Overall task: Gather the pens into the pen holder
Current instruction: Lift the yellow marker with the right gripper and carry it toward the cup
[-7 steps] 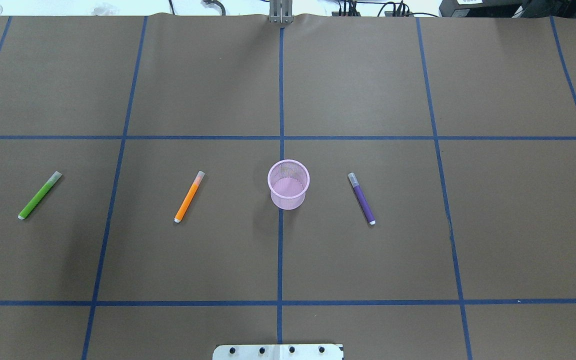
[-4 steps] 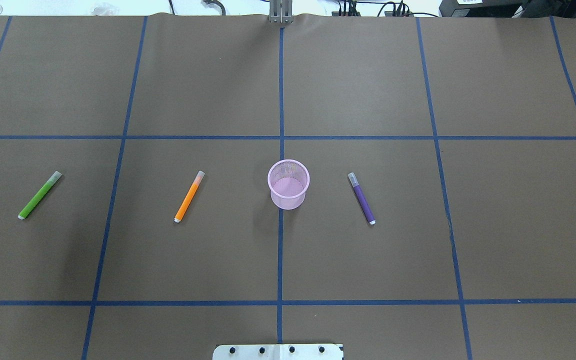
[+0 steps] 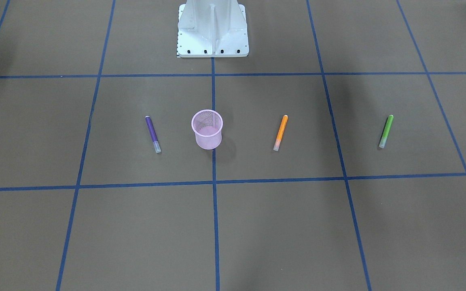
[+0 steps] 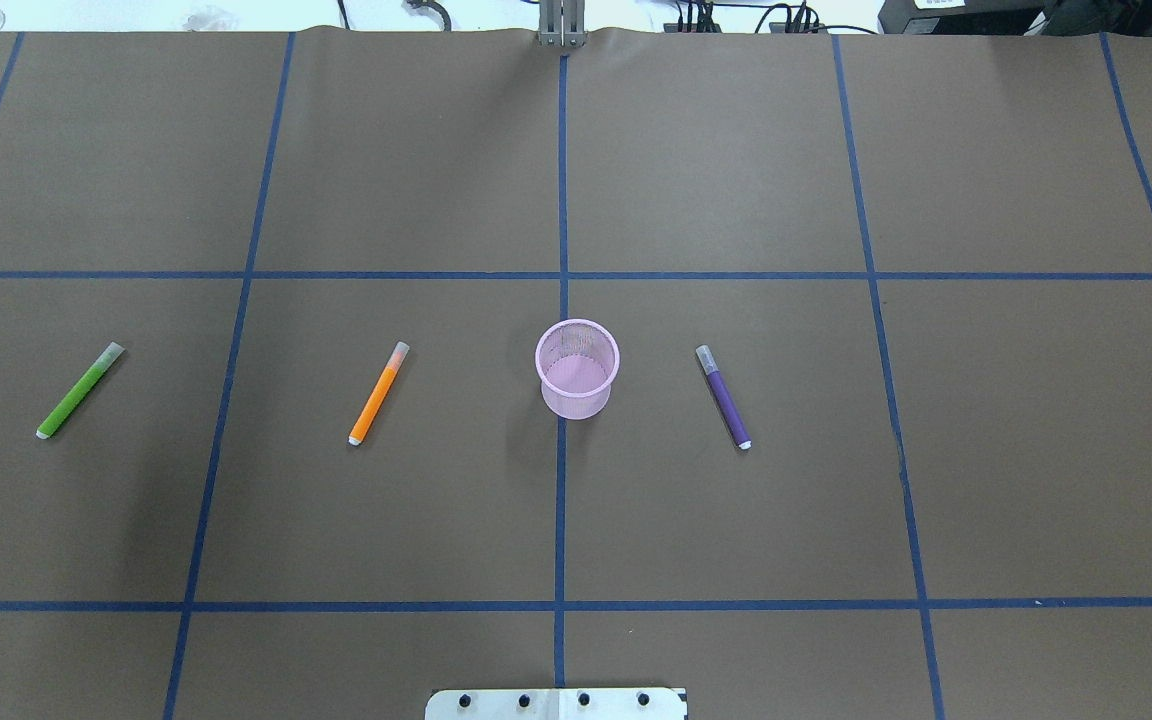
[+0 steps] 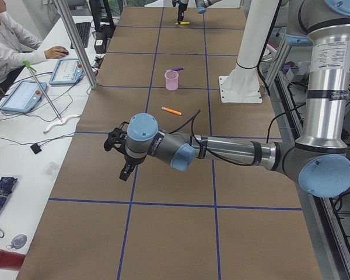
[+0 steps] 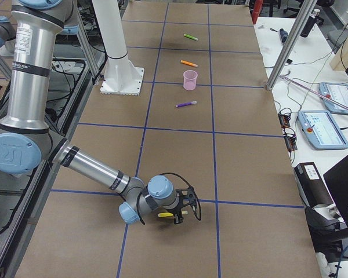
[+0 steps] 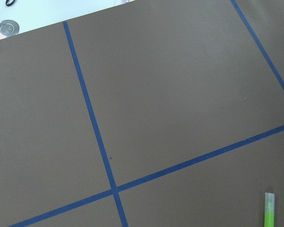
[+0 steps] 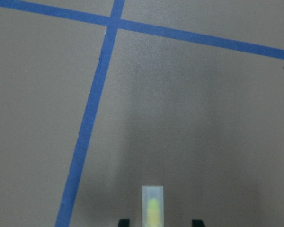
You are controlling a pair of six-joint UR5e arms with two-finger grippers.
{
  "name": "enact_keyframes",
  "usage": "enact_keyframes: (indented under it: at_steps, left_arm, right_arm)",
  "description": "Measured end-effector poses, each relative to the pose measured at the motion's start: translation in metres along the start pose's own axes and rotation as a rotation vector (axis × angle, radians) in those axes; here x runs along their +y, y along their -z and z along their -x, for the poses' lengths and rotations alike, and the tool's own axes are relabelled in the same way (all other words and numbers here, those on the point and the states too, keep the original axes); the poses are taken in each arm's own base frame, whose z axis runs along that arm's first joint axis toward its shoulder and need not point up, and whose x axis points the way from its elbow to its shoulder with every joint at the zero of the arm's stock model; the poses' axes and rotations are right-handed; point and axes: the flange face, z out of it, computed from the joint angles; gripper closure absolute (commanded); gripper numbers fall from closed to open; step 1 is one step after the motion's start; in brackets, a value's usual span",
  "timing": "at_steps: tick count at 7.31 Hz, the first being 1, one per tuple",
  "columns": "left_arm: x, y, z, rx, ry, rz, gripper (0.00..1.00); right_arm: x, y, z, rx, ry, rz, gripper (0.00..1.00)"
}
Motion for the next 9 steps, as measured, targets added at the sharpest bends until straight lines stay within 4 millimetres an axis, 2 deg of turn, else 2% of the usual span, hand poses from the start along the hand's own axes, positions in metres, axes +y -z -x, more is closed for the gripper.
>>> enact_keyframes:
  at_steps: [1,2,3,7,9]
  left_arm:
    - [0.000,0.000,0.000,0.000,0.000,0.000,0.00]
    - [0.000,0.000,0.000,0.000,0.001,0.001,0.00]
    - [0.000,-0.001,0.000,0.000,0.001,0.001,0.00]
    - [0.001,-0.001,0.001,-0.001,0.002,0.002,0.00]
    - [0.001,-0.001,0.001,-0.001,0.003,0.002,0.00]
  right_arm:
    - [0.000,-0.001,0.001,-0.001,0.004,0.003,0.59]
    - [0.000,-0.002,0.002,-0.002,0.008,0.005,0.87]
    - [0.001,-0.003,0.003,-0.002,0.009,0.006,1.00]
    - [-0.007,0.000,0.009,-0.011,0.024,-0.006,1.00]
    - [-0.038,0.017,0.035,-0.040,0.065,-0.064,1.00]
